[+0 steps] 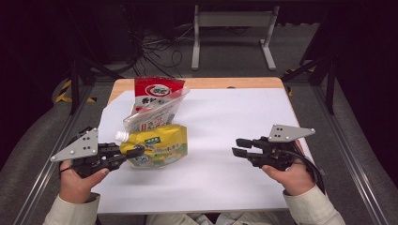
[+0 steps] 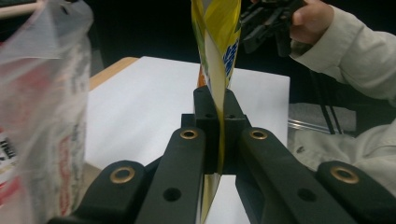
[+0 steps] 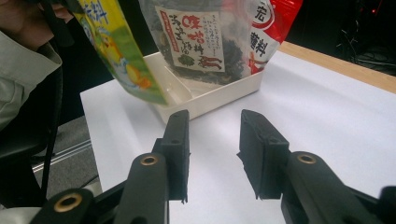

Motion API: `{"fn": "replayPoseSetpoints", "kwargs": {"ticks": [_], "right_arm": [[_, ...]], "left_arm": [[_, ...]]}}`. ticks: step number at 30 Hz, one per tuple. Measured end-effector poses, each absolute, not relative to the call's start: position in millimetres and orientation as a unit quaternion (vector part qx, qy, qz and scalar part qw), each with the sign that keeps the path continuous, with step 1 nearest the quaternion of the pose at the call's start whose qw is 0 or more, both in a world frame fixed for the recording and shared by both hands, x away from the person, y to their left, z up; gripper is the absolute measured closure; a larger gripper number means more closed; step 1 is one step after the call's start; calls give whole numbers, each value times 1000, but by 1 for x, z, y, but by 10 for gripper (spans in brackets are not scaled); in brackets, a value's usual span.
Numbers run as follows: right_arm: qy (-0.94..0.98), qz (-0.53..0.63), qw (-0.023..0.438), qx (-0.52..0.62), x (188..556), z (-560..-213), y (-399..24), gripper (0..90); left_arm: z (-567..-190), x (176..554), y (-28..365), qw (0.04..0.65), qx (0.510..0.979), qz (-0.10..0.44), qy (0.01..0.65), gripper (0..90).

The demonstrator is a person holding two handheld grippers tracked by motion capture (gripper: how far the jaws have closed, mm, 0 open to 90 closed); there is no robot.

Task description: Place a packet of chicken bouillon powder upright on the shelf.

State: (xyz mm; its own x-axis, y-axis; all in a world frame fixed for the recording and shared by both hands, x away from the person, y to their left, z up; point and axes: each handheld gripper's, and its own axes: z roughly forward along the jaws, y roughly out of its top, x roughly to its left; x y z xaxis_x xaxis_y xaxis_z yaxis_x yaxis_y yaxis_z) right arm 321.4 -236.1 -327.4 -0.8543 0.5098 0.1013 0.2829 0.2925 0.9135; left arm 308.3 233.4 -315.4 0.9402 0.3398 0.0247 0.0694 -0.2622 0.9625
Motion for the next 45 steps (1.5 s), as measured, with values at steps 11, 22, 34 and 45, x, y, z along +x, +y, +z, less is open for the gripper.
{"fn": "replayPoseSetpoints", "kwargs": {"ticks": [11, 22, 34, 45], "right_arm": [[794, 541, 104, 257, 322, -328, -241, 626], [796, 538, 96, 262, 324, -332, -241, 616], [797, 535, 86, 267, 326, -337, -240, 602], [795, 535, 87, 271, 327, -338, -242, 597]], "left_arm": [[-319, 321, 255, 580, 782, 151, 171, 898], [-334, 341, 264, 555, 797, 141, 191, 898], [-353, 355, 269, 540, 806, 111, 216, 898], [-370, 363, 262, 504, 821, 101, 249, 898]]}}
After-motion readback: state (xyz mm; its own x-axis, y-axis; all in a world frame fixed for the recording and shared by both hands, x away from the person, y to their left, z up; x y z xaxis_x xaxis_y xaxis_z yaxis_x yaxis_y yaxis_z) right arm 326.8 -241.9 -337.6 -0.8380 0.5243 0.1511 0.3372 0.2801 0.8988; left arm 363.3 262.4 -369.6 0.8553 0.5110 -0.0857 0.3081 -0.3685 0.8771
